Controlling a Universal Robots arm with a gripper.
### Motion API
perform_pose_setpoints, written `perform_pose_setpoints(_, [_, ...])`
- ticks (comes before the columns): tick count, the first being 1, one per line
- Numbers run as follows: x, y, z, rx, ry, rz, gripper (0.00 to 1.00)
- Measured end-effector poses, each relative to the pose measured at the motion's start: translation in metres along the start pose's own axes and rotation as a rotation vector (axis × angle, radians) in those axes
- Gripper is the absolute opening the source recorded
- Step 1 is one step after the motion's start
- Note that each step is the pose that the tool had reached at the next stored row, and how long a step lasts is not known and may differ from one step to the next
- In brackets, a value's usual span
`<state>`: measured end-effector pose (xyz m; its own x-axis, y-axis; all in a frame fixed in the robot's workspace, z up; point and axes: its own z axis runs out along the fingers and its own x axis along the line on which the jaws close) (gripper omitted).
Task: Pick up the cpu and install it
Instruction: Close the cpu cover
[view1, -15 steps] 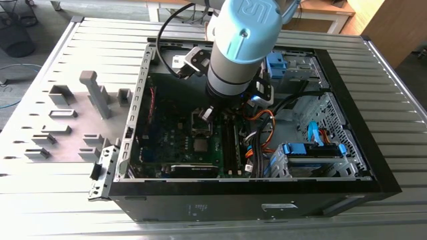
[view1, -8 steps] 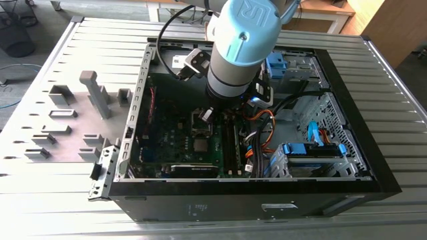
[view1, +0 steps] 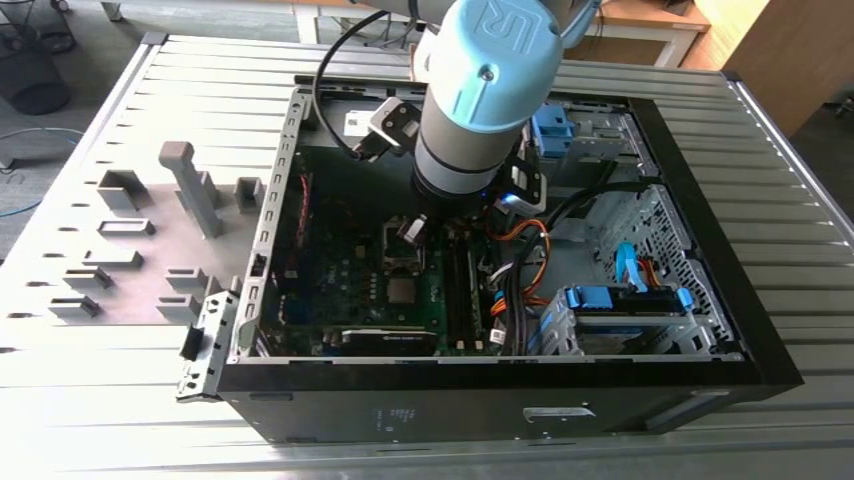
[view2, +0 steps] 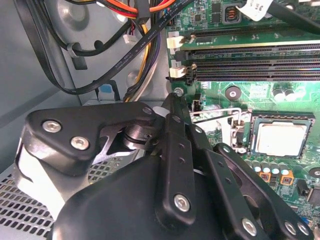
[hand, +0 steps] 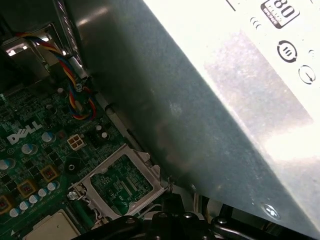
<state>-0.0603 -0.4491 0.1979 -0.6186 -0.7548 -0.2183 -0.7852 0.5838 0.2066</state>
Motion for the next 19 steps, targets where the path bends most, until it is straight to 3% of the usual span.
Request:
perform_pose_setpoints(8, [0.0005,0.0006,-0.0001,0.0003,-0.0001,0.001,0.11])
perform_pose_setpoints(13, [0.0006,0.0007,-0.0003,0.0029,-0.0035,0.014,0.11])
perform_pose_setpoints(19, [-0.0001,0.0016,-0.0069,-0.0027,-0.0105,0.014,0.11])
